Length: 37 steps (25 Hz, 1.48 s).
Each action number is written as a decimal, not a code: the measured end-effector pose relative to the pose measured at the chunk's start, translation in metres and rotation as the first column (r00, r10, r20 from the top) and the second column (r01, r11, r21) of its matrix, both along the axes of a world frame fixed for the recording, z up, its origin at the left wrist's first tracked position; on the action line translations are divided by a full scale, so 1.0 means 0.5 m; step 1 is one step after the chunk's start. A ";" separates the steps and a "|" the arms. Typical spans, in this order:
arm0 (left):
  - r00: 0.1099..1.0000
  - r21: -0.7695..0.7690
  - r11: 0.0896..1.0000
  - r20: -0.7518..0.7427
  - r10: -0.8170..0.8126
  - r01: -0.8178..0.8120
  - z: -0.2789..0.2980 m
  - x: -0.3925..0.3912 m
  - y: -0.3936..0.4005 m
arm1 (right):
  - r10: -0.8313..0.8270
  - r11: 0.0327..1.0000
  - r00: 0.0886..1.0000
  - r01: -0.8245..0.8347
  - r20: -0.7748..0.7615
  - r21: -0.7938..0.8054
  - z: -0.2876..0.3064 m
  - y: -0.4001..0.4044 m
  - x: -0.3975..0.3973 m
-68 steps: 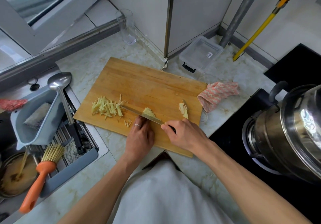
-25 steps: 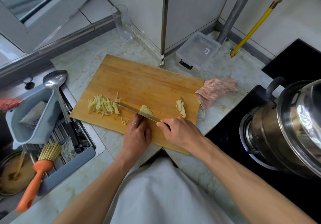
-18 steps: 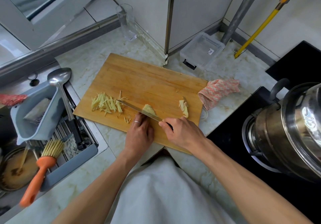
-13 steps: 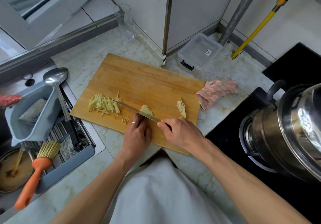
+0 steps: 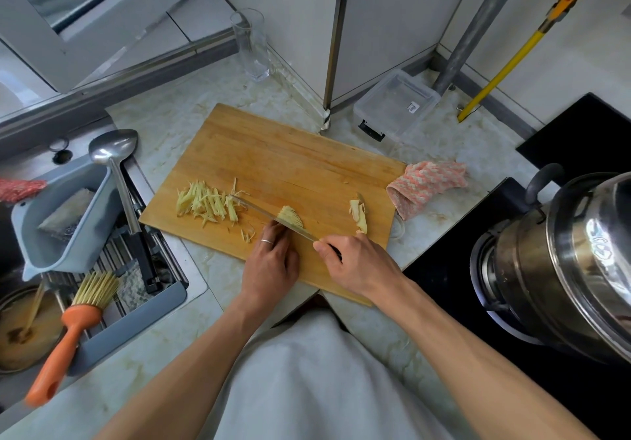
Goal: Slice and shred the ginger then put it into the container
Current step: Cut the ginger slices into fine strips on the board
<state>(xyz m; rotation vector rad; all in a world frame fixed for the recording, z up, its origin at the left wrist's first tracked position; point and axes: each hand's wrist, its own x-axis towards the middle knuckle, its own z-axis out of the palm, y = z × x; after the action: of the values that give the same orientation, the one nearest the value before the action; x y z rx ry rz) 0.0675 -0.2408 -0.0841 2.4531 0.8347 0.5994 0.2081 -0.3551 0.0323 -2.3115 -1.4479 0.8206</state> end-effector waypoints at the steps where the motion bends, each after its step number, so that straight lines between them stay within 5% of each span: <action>1: 1.000 0.001 1.000 0.002 -0.001 0.001 0.000 0.000 0.000 | -0.002 1.000 1.000 0.002 0.004 0.000 0.000 0.000 0.000; 37: 0.999 0.021 1.000 0.045 0.018 -0.019 0.001 0.001 -0.002 | 0.011 0.999 0.999 -0.012 0.038 0.037 -0.020 0.021 0.001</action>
<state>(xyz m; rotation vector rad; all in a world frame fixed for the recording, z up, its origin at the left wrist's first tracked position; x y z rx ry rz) 0.0682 -0.2418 -0.0835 2.4443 0.8375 0.6713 0.2085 -0.3446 0.0224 -2.3048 -1.4809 0.7502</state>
